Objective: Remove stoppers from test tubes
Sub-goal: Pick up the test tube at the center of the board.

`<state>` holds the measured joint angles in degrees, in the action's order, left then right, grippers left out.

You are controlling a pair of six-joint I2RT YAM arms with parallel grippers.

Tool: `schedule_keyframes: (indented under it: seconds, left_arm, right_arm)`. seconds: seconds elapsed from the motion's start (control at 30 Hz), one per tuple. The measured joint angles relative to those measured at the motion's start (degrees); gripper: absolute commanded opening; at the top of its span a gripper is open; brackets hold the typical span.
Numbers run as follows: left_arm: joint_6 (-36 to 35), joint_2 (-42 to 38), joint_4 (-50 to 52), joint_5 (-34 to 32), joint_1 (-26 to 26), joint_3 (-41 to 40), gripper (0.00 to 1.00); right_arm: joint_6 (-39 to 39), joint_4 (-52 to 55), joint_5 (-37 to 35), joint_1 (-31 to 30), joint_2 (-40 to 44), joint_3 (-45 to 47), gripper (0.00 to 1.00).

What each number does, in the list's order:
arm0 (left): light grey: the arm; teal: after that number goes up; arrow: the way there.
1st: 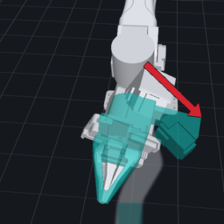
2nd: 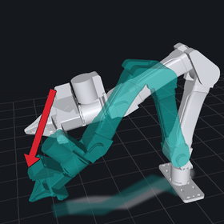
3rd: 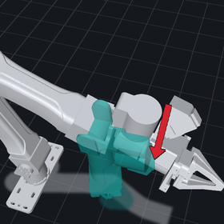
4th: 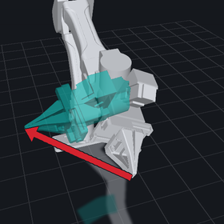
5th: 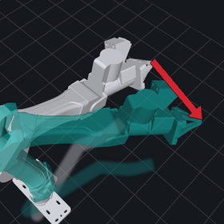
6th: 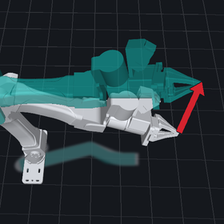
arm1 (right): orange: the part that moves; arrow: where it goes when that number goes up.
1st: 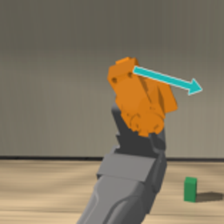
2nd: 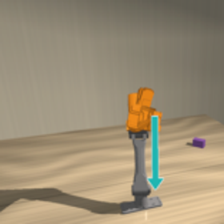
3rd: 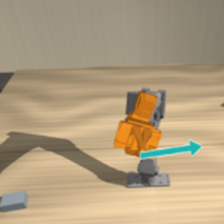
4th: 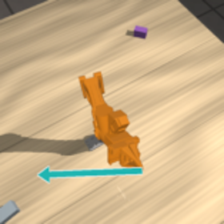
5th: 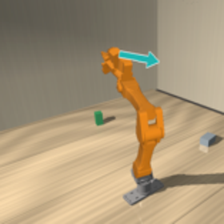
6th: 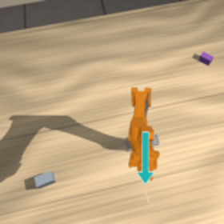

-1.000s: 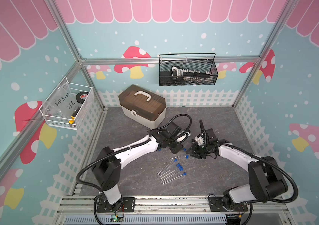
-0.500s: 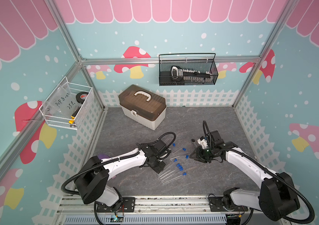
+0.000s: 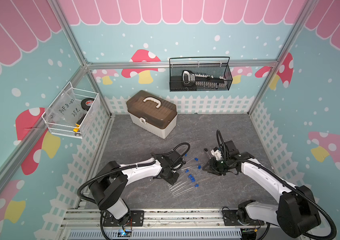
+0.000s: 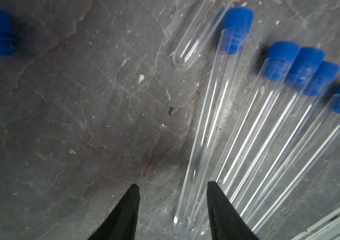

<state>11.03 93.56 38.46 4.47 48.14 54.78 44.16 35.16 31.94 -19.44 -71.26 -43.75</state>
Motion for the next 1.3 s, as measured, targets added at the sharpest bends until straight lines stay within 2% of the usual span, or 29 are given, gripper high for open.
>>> schedule_keyframes:
  seconds: [0.17,0.3,0.63,0.9,1.1,1.3]
  left_arm:
    - [0.79,1.27,-0.98,-0.07,0.04,0.2,0.49]
    - [0.83,2.95,-1.18,-0.83,0.37,0.72,0.43]
    - [0.15,6.05,-1.75,-2.75,1.14,3.61,0.16]
    - [-1.99,6.08,-0.85,-3.02,2.1,4.07,0.02]
    - [-4.44,4.96,4.31,-3.61,2.25,5.42,0.0]
    - [-7.96,-1.16,11.5,-6.27,2.25,11.08,0.0]
  right_arm:
    - [0.0,0.07,0.0,0.0,0.63,0.76,0.4]
    - [0.0,0.07,0.0,0.0,0.87,0.9,0.41]
    - [0.0,0.09,-0.02,0.0,1.38,0.9,0.4]
    - [-0.02,-0.09,0.0,0.0,1.27,1.05,0.41]
    - [-0.5,-0.44,-0.04,0.0,0.48,1.05,0.41]
    - [-0.66,0.07,-0.22,0.0,0.46,-0.13,0.41]
